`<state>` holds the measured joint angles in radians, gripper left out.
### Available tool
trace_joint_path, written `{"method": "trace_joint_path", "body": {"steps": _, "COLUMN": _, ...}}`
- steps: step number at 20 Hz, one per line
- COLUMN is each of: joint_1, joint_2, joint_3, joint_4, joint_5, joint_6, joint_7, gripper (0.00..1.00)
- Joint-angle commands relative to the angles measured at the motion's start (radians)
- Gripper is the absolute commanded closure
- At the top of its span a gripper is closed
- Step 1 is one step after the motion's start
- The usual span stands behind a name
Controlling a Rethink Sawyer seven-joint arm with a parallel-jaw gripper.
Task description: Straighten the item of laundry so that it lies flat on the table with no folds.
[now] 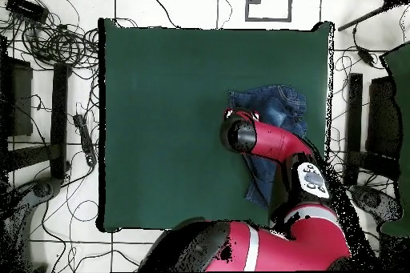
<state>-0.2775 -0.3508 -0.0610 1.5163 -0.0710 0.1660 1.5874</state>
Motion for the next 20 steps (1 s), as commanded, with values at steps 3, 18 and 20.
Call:
{"method": "trace_joint_path", "body": {"steps": 3, "joint_1": -0.019, "joint_2": 0.146, "joint_3": 0.066, "joint_4": 0.006, "joint_5": 0.022, "joint_6": -0.073, "joint_7": 0.192, "gripper": 1.0}}
{"method": "trace_joint_path", "body": {"steps": 18, "joint_1": 0.092, "joint_2": -0.049, "joint_3": 0.05, "joint_4": 0.182, "joint_5": 0.085, "joint_6": -0.008, "joint_7": 0.289, "gripper": 1.0}}
{"method": "trace_joint_path", "body": {"steps": 20, "joint_1": 0.113, "joint_2": -0.068, "joint_3": 0.046, "joint_4": 0.199, "joint_5": 0.097, "joint_6": -0.001, "joint_7": 0.299, "gripper": 1.0}}
